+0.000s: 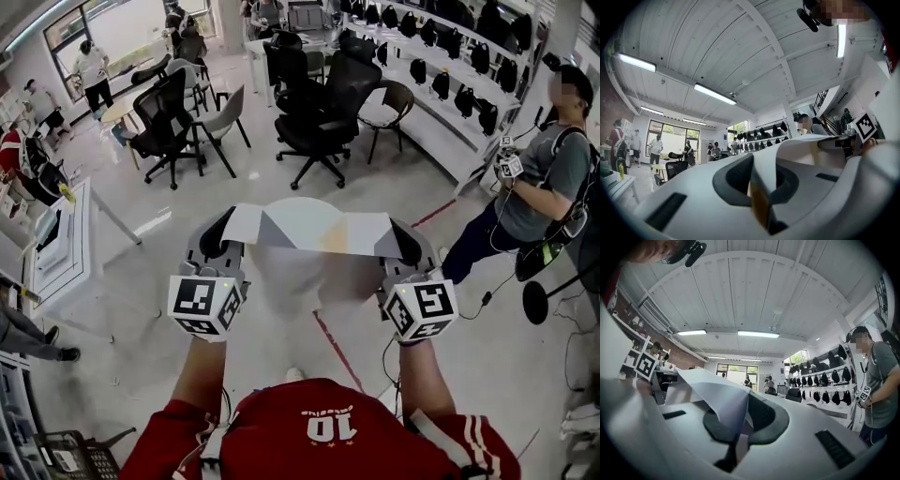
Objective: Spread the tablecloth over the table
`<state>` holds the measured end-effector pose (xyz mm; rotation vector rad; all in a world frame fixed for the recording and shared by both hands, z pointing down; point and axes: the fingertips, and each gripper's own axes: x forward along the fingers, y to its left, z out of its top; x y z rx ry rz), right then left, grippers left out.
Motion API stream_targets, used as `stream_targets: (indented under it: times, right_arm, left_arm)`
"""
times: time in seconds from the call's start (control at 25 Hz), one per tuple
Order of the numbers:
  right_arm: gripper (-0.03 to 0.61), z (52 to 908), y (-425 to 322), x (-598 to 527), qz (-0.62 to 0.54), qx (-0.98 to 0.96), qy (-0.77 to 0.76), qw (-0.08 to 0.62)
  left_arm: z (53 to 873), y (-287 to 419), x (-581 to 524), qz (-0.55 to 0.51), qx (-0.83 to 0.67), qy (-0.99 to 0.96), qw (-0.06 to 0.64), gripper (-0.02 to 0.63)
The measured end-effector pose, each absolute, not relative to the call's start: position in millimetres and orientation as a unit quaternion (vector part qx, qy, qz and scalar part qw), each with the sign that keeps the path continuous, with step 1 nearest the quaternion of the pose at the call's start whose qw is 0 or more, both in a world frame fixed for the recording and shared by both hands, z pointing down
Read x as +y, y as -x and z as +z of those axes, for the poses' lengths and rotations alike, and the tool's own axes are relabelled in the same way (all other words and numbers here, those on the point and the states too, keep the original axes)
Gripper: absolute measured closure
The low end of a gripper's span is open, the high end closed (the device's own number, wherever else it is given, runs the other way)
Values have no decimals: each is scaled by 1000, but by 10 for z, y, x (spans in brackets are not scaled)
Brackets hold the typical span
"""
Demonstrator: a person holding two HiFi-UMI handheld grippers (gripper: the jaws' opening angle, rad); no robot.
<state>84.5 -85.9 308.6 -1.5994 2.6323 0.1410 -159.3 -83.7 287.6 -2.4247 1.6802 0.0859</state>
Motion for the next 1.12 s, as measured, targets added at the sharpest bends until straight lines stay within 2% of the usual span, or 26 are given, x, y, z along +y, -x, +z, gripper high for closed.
stream_targets:
  times: [0.64, 1.12]
  right_arm:
    - [563, 3203, -706, -1912, 31, 846, 532, 13]
    - [563, 3340, -754, -3209, 20, 855, 518, 11]
  left_arm:
    - [3032, 1721, -1997, 20, 544, 836, 74, 601]
    - [3132, 1634, -3255, 16, 550, 832, 65, 603]
